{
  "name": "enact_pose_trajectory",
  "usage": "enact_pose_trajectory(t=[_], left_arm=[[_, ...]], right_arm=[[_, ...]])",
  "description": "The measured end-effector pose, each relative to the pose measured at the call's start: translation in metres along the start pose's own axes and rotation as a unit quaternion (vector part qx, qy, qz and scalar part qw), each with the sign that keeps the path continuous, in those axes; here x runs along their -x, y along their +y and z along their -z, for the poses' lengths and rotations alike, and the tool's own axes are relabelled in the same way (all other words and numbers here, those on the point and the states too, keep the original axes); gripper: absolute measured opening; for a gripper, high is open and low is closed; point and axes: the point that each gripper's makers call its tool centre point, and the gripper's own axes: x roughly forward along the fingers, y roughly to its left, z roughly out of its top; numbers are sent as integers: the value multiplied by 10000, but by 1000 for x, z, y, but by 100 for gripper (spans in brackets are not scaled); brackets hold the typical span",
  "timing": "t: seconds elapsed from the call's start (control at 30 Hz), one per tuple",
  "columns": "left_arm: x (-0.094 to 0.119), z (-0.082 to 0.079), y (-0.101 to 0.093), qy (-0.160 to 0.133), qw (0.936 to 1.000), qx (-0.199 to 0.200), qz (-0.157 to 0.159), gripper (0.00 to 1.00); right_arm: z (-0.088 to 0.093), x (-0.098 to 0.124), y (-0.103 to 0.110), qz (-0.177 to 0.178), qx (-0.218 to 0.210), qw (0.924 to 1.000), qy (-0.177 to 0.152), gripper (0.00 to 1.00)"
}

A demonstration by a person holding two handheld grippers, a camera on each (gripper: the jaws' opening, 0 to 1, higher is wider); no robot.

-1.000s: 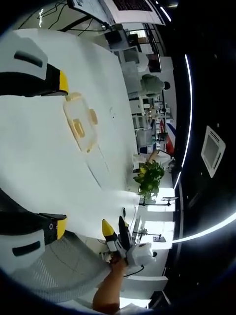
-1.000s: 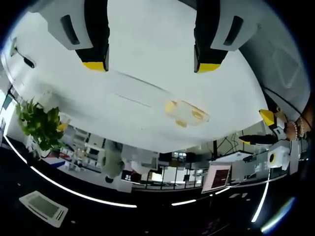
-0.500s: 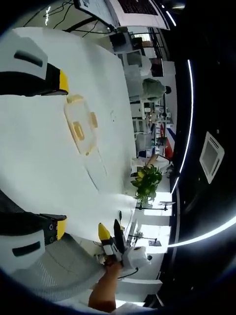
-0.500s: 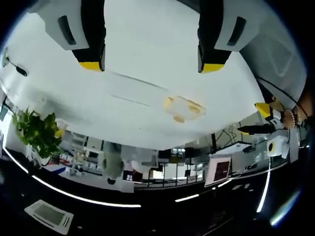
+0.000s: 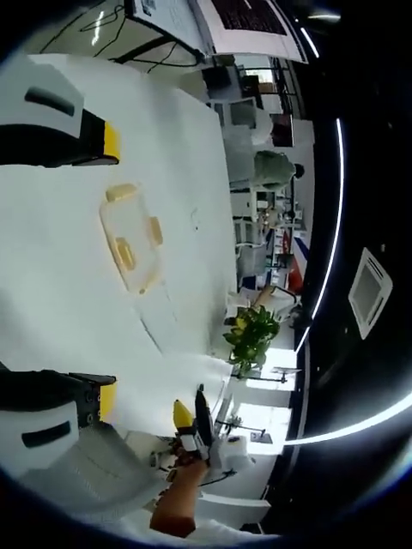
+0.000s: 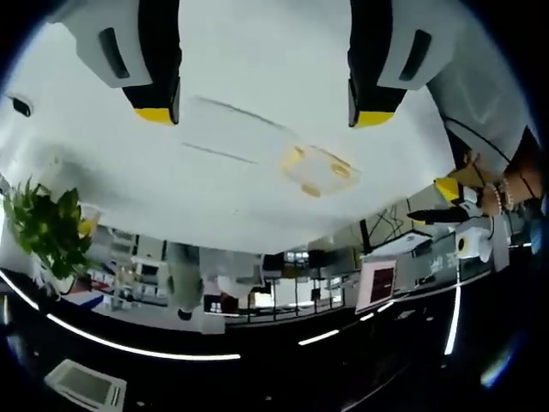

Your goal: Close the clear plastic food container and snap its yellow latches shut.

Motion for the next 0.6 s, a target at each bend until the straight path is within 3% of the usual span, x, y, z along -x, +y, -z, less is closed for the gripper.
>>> enact_pose_trajectory(t=[0.37, 0.53, 0.6], left_arm=[[-42, -18, 43, 461, 9974, -505, 229, 99], [-59, -12, 59, 880, 9906, -932, 468, 99], [-64, -7, 62, 1143, 9847, -1134, 661, 99]], right_arm=[[-31, -52, -2, -623, 828, 9944, 201, 76], [-40, -76, 0, -970, 1224, 9869, 394, 74], [-43, -85, 1, -1123, 1442, 9819, 500, 73]])
